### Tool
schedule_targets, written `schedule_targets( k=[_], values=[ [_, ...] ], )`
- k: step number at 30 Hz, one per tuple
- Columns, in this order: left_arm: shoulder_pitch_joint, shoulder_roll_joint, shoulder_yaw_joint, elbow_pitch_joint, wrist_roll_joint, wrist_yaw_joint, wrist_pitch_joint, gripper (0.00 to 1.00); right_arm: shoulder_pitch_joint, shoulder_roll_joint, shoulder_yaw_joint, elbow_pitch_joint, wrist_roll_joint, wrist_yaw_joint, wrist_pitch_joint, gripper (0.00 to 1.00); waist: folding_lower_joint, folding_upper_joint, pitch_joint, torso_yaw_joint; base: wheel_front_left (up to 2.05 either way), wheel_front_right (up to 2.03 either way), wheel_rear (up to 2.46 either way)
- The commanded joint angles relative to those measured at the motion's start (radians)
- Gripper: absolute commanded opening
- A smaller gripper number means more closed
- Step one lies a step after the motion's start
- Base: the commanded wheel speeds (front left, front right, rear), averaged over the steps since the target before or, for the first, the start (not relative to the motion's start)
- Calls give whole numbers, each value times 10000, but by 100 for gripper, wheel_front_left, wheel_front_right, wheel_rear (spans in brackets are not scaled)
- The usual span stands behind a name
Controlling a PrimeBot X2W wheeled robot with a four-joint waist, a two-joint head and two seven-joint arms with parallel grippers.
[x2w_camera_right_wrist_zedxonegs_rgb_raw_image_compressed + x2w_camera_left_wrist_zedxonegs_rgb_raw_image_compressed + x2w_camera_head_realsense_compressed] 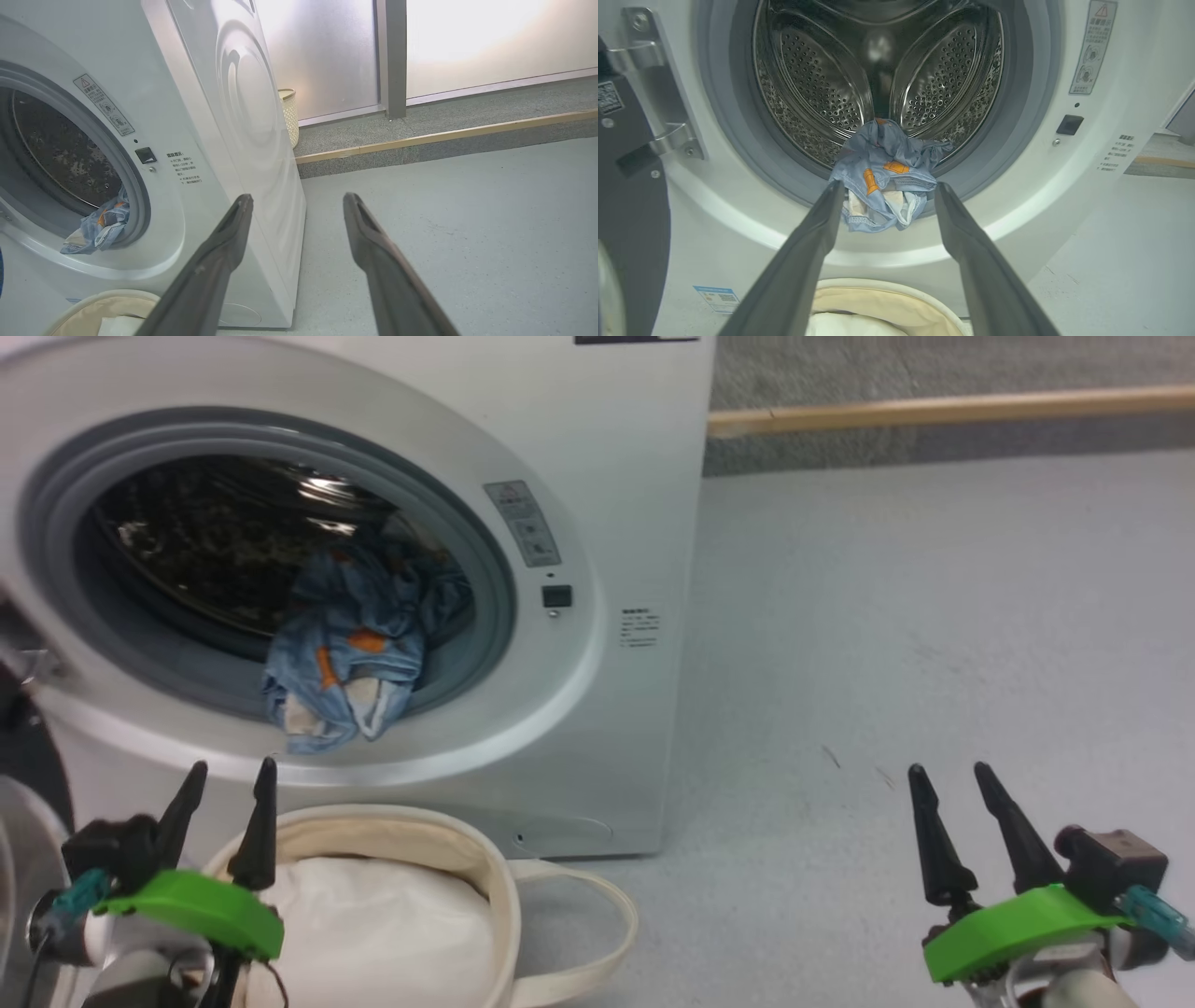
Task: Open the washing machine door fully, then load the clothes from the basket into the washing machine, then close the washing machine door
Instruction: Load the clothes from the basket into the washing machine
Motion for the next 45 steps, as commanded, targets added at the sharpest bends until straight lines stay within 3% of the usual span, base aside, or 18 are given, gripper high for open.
schedule_targets(
  k=[1,8,21,38,45],
  values=[
    [-162,451,246,-640,23,-56,-121,100,-71,-308,48,-295,62,6,-124,100,2,-1,-195,221,0,0,0],
    [631,587,318,-1705,155,-56,-121,100,18,-338,-55,-221,110,6,-124,100,2,-1,-365,340,0,0,0],
    [1109,358,842,-2109,238,-57,-122,100,120,-367,-132,-145,76,6,-124,100,2,-1,-519,293,0,0,0],
    [1091,166,831,-1774,215,-57,-122,100,126,-212,33,-138,118,6,-124,100,2,-1,-393,156,0,0,0],
    [602,-85,661,-787,243,-57,-122,100,29,-101,121,-135,100,6,-124,100,2,-1,-116,43,0,0,0]
  ],
)
